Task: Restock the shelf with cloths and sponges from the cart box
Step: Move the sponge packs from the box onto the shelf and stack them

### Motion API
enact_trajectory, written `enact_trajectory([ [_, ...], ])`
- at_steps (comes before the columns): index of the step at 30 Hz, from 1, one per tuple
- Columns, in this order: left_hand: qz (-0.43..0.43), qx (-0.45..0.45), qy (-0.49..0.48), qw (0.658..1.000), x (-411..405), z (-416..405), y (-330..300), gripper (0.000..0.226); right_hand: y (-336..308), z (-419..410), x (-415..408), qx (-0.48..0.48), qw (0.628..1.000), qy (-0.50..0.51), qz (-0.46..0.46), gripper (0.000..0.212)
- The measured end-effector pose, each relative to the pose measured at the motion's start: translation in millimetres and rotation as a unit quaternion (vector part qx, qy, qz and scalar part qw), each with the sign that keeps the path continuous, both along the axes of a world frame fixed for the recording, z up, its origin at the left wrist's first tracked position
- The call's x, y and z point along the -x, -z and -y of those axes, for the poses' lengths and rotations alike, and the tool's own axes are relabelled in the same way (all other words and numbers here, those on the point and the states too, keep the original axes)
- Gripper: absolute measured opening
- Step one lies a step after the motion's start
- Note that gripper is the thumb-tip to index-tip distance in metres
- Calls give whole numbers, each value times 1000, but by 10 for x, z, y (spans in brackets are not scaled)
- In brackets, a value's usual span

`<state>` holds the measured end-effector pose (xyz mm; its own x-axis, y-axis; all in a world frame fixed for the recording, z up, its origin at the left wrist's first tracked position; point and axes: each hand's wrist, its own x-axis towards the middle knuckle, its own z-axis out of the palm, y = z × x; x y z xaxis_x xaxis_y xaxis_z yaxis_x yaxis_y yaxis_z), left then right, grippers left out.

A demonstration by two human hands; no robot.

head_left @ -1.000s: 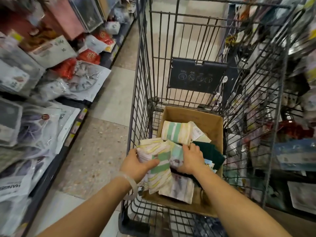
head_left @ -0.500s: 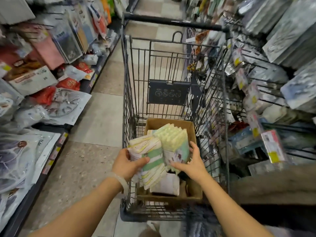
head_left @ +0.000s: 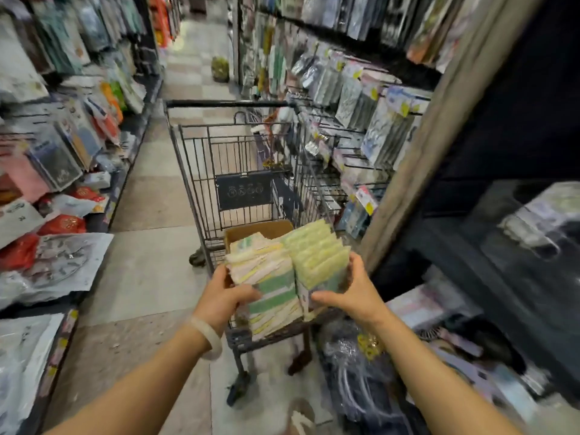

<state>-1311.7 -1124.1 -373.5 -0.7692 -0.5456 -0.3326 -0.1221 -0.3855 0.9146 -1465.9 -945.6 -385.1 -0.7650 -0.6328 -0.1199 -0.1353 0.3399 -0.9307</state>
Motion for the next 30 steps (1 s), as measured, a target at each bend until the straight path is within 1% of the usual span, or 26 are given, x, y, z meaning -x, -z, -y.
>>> enact_trajectory([
  [1, -5, 6, 18, 1000, -23, -97, -72, 70, -76, -123, -72, -4, 1000, 0, -14, 115],
  [3, -22, 10, 47, 999, -30, -268, -202, 63, -223, -365, -201, -7, 999, 24, -38, 107],
  [5, -43, 8, 78, 996, 7, -439, -346, 57, -345, -607, -293, 0, 996, 67, -62, 106],
  [7, -65, 11, 112, 992, 67, -658, -529, 56, -505, -854, -365, 10, 992, 97, -81, 107],
  [9, -83, 29, 140, 986, 138, -908, -713, 59, -684, -1107, -409, 40, 987, 123, -96, 105],
  [10, -90, 38, 149, 984, 175, -1046, -801, 61, -781, -1238, -427, 54, 984, 137, -105, 107],
  [12, -107, 41, 173, 978, 262, -1322, -954, 64, -950, -1513, -450, 66, 977, 160, -122, 119],
  [14, -124, 45, 194, 972, 354, -1633, -1096, 61, -1088, -1840, -455, 67, 971, 183, -140, 126],
  [19, -164, 63, 237, 955, 642, -2519, -1449, 61, -1393, -2802, -393, 83, 950, 245, -172, 120],
  [24, -166, 78, 241, 953, 956, -3454, -1605, 66, -1587, -3760, -166, 61, 943, 274, -178, 127],
  [27, -148, 76, 236, 957, 1069, -3860, -1588, 69, -1601, -4168, -40, 75, 942, 278, -170, 119],
  [28, -140, 76, 232, 960, 1093, -3955, -1572, 68, -1584, -4264, 11, 79, 944, 276, -166, 115],
  [30, -126, 76, 208, 967, 1114, -4067, -1556, 56, -1545, -4374, 138, 92, 947, 272, -144, 111],
])
